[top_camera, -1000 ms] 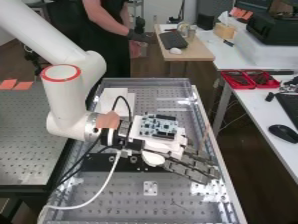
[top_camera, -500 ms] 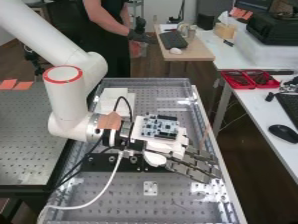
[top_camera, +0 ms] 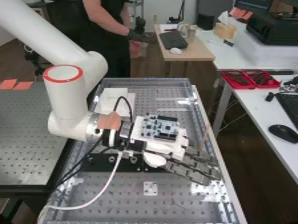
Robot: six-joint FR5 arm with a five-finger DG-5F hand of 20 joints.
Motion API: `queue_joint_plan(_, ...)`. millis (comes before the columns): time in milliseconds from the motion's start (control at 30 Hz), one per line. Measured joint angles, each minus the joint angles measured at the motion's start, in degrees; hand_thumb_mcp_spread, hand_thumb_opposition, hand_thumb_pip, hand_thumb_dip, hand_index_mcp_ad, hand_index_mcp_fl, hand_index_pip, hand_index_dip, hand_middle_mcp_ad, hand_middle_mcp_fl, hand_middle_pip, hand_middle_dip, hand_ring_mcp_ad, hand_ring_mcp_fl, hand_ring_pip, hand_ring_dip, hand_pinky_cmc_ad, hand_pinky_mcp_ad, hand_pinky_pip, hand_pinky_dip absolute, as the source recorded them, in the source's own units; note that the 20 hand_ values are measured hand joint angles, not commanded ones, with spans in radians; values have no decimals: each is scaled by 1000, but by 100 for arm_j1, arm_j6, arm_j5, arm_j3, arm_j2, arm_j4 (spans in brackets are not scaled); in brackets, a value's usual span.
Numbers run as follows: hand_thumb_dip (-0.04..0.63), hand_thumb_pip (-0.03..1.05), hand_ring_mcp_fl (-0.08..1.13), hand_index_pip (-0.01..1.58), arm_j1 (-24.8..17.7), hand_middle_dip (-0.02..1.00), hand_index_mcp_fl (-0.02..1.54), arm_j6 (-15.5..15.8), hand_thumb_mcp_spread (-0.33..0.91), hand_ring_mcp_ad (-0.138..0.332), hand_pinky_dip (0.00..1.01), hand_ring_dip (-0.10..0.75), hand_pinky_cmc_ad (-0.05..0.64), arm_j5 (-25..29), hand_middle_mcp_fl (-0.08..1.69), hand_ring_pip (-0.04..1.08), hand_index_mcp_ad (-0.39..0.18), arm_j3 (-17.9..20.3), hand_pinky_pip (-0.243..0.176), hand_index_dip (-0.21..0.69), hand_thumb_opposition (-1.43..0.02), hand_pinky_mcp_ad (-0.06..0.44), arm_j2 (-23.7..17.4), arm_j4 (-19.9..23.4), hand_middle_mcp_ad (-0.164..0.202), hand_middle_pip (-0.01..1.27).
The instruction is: Grab the drill bit and place it in the clear container
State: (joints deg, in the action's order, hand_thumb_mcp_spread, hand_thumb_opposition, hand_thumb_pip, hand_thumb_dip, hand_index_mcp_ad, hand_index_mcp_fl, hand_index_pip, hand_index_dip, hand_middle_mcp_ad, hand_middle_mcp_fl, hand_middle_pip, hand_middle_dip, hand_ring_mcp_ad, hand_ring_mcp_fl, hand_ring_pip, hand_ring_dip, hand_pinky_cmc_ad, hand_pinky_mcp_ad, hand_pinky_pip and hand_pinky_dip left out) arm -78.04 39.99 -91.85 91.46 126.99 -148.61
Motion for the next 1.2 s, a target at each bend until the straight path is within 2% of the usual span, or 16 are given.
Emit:
queue_joint_plan(800,262,557,33,1210,31,173,475,6,497,183,185,0,258,-37,127,103,-136,88,-75,44,-913,159,-66,21,51,127)
queue_joint_plan(1000,265,557,37,1265,27,173,543,-10,497,183,185,0,258,-64,131,103,-136,74,-75,44,-913,159,-50,20,51,127)
queue_joint_plan(1200,265,553,37,1330,23,173,586,-8,541,188,185,0,258,33,131,103,-180,71,-75,37,-935,157,-42,16,51,127)
